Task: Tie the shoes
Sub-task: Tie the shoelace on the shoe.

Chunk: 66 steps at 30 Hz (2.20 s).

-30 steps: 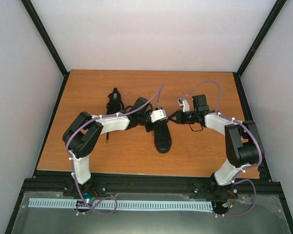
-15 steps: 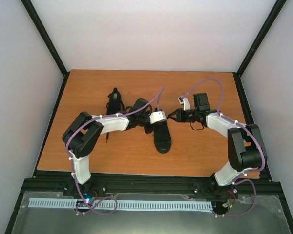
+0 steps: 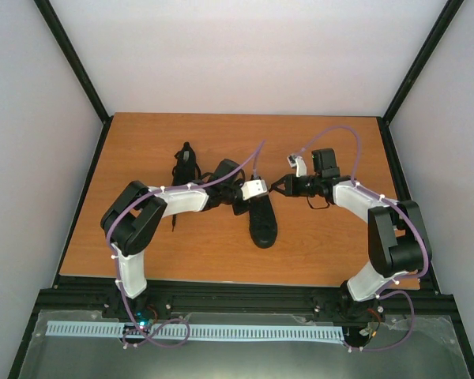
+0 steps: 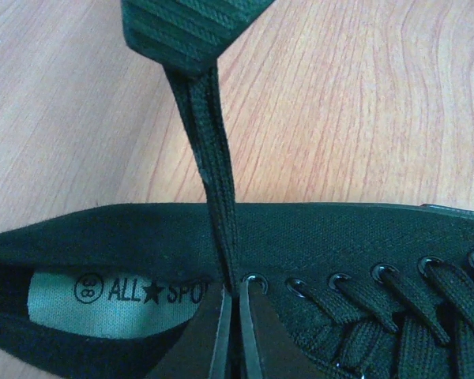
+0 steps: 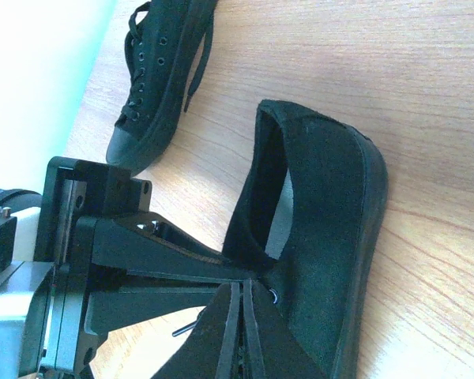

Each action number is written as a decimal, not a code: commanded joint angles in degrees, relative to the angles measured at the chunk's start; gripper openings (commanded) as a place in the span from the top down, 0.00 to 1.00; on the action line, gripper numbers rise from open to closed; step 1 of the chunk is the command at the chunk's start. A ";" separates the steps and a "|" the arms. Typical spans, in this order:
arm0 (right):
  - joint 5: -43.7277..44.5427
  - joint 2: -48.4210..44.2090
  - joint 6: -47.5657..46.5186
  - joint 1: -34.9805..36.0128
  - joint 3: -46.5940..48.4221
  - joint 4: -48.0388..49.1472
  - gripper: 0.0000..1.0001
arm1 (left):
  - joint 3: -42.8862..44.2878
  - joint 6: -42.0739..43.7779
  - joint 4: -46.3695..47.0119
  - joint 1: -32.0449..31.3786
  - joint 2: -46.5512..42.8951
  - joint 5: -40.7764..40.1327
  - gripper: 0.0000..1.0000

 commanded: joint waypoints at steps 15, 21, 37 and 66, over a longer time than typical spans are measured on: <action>4.45 0.05 -0.74 0.19 1.91 -0.73 0.72 | 1.80 0.40 -3.96 0.40 -6.77 3.39 0.40; 5.83 -0.52 -0.70 0.17 1.68 -0.87 0.69 | 1.12 3.98 -13.57 0.41 -10.80 2.21 0.26; 6.10 -1.96 -0.07 0.20 -0.48 -0.41 0.70 | -2.54 3.12 -11.19 -0.33 -8.63 1.36 0.61; 5.19 -0.17 -0.44 0.19 -0.25 -0.23 0.70 | -2.79 6.19 -18.01 0.46 -9.56 -0.90 0.99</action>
